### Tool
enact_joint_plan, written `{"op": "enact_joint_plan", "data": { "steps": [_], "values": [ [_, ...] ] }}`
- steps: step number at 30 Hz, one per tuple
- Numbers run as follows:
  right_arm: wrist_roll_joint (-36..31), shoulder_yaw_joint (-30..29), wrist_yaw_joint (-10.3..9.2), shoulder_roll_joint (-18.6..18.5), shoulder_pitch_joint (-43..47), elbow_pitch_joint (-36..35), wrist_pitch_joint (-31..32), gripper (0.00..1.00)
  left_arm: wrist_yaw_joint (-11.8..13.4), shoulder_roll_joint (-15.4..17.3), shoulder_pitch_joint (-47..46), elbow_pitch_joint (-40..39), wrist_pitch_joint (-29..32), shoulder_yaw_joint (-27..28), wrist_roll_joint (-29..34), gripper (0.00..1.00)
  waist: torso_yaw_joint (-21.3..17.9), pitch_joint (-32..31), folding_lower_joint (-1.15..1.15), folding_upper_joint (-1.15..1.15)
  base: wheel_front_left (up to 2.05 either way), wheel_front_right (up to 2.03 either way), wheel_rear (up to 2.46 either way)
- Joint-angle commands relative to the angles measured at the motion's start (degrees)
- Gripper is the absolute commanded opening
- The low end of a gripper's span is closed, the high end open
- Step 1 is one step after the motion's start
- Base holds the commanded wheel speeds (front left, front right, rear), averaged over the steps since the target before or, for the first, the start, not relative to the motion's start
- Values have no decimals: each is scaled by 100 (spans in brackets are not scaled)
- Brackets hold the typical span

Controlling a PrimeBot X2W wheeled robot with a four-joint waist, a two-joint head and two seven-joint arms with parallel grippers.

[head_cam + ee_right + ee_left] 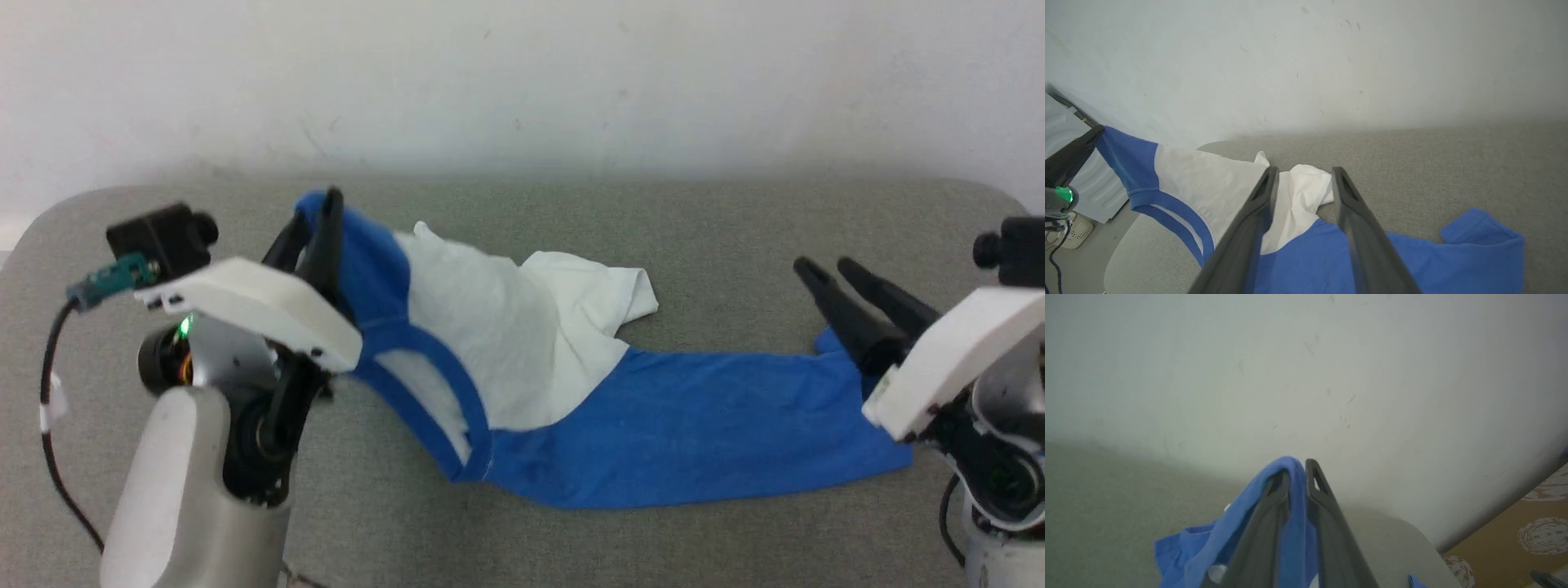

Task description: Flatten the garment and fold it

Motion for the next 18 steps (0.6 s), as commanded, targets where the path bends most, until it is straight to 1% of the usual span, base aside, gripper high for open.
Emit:
{"op": "enact_joint_plan", "data": {
  "steps": [1, 2, 3, 4, 8, 13, 15, 18],
  "values": [
    [-139, -26, -5, 39, 418, 13, -181, 100, 192, 104, 467, 173, -10, 74, 107, 100, 7, 29, -1, 0, 0, 0, 0],
    [-186, -26, -5, 48, 591, 31, -272, 100, 264, 143, 641, 252, -53, 104, 168, 100, 12, 44, -1, 0, 0, 0, 0],
    [-186, -26, -5, 48, 591, 31, -272, 100, 264, 143, 641, 252, -53, 104, 168, 100, 12, 44, -1, 0, 0, 0, 0],
    [-250, -14, -5, 55, 768, 44, -382, 100, 331, 166, 819, 328, -103, 138, 211, 100, 16, 63, -1, 0, 0, 0, 0],
    [-706, 282, -5, 68, 1525, 84, -893, 100, 578, 227, 1507, 503, -461, 299, 401, 100, 17, 168, -1, 0, 0, 0, 0],
    [-1108, 1059, -5, 73, 2273, 370, -1226, 100, 735, 372, 2100, 591, -1232, 307, 927, 100, 7, 347, -1, 0, 0, 0, 0],
    [-1450, 1387, -5, 74, 2342, 538, -1217, 100, 777, 360, 2271, 715, -1360, 256, 1026, 100, 11, 435, -1, 0, 0, 0, 0],
    [-2108, 1861, -5, 6, 2126, 726, -1360, 100, 786, 333, 2401, 906, -1483, 259, 1029, 100, 2, 551, -1, 0, 0, 0, 0]
  ]
}}
